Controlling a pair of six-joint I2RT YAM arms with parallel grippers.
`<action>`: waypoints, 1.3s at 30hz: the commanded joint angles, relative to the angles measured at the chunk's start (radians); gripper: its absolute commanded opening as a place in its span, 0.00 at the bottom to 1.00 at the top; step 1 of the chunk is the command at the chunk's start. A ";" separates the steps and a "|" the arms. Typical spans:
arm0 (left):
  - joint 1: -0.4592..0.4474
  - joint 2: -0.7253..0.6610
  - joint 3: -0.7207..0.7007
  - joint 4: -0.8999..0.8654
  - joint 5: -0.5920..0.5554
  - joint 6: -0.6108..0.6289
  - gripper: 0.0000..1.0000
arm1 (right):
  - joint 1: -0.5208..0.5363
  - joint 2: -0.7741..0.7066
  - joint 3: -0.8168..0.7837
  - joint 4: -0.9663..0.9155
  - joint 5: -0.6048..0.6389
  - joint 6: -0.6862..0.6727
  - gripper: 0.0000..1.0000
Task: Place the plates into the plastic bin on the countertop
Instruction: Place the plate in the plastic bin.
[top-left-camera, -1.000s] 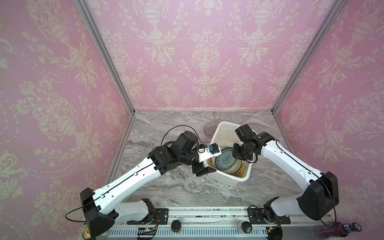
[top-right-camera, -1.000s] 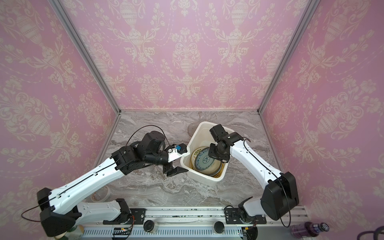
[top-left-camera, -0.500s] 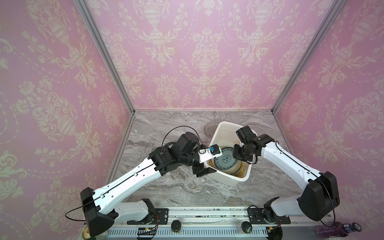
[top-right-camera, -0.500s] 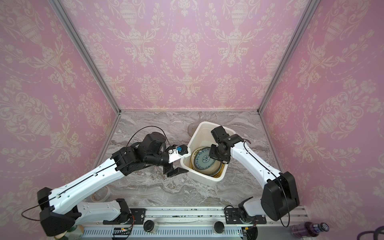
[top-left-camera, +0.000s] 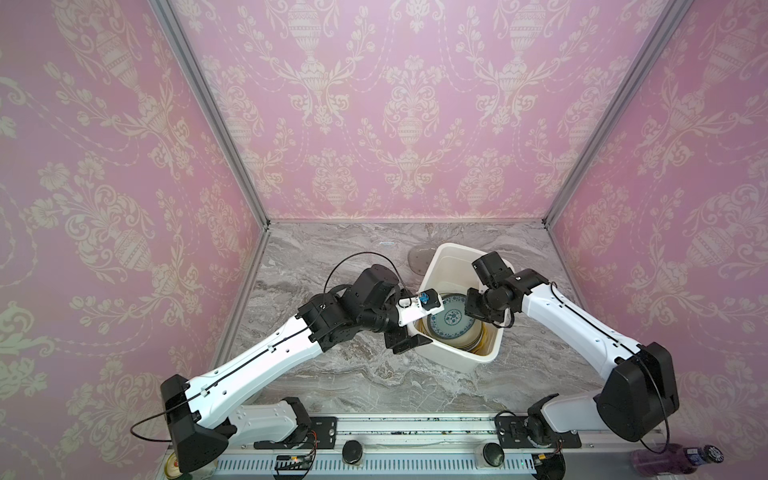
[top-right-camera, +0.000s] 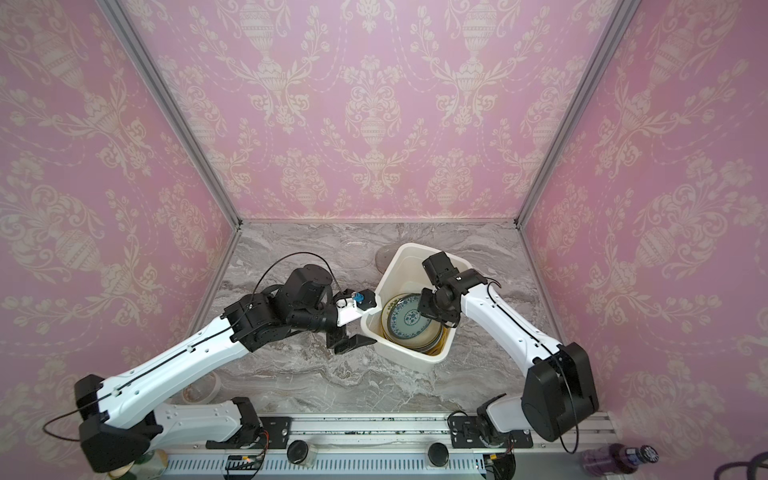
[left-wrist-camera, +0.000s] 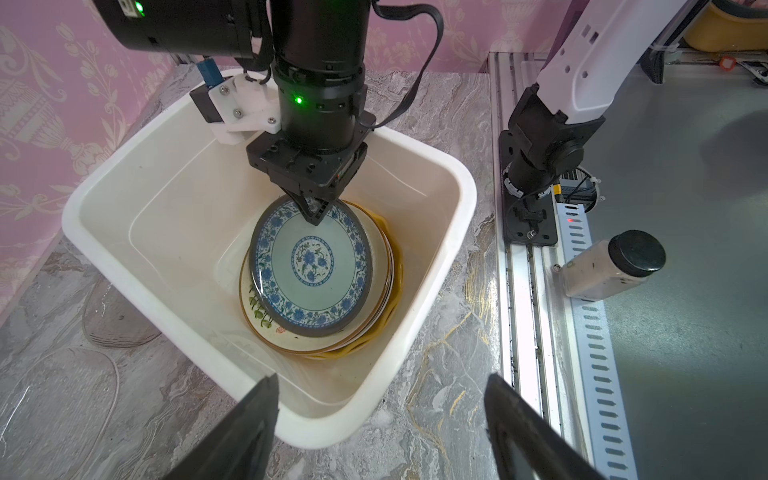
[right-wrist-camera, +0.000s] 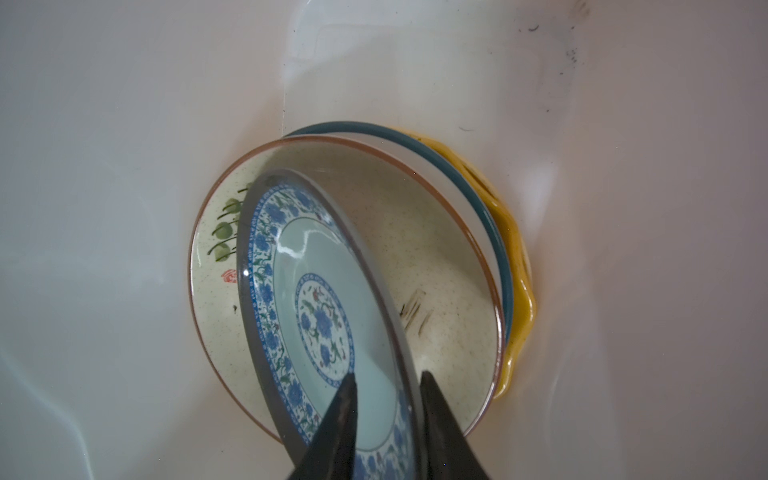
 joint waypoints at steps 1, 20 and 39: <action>-0.008 -0.014 0.006 -0.025 -0.024 0.012 0.80 | -0.011 0.037 -0.020 -0.002 -0.001 -0.028 0.30; -0.010 -0.040 -0.033 0.058 -0.069 -0.006 0.79 | -0.012 0.089 -0.011 0.007 0.004 -0.054 0.39; -0.008 -0.061 -0.061 0.078 -0.101 -0.021 0.79 | -0.011 0.190 0.048 -0.011 0.036 -0.099 0.39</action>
